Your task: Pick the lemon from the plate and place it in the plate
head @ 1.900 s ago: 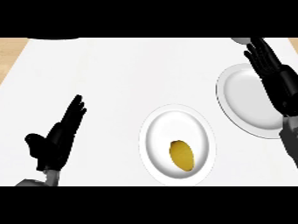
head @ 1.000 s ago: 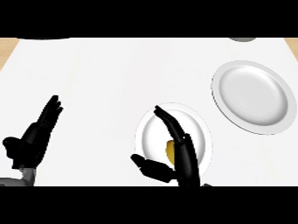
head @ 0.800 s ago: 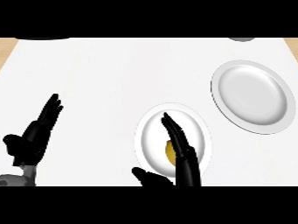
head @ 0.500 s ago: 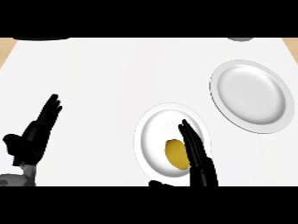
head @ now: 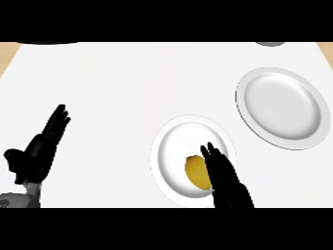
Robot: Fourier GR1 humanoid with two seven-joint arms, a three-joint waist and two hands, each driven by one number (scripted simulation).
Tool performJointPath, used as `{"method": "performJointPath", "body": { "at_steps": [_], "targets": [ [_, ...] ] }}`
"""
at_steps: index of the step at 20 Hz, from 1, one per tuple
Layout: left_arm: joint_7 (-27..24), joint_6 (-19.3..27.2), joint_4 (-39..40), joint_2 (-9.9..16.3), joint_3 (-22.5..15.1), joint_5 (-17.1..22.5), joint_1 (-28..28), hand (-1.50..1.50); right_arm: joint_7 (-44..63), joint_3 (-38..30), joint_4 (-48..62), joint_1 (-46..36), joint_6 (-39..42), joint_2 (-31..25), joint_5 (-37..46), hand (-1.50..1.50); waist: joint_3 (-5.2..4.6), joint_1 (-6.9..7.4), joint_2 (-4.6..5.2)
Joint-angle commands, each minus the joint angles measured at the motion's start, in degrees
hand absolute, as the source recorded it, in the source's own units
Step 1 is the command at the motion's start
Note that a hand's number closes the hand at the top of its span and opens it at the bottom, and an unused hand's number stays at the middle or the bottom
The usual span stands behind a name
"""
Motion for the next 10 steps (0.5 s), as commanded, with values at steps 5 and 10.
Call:
{"method": "performJointPath", "body": {
  "at_steps": [5,10],
  "targets": [
    [0.1,-0.7,0.7,-1.7,0.8,-1.7,-0.6,0.0,12.0,-5.3,-6.3,-3.4,17.9,0.2,-2.7,-1.5,0.13,0.34,0.19],
    [0.7,-1.7,-1.8,-1.7,2.2,-2.2,1.1,0.0,16.0,-4.3,-0.5,-5.8,21.4,4.6,1.4,-1.5,0.13,0.54,0.18]
  ]
}}
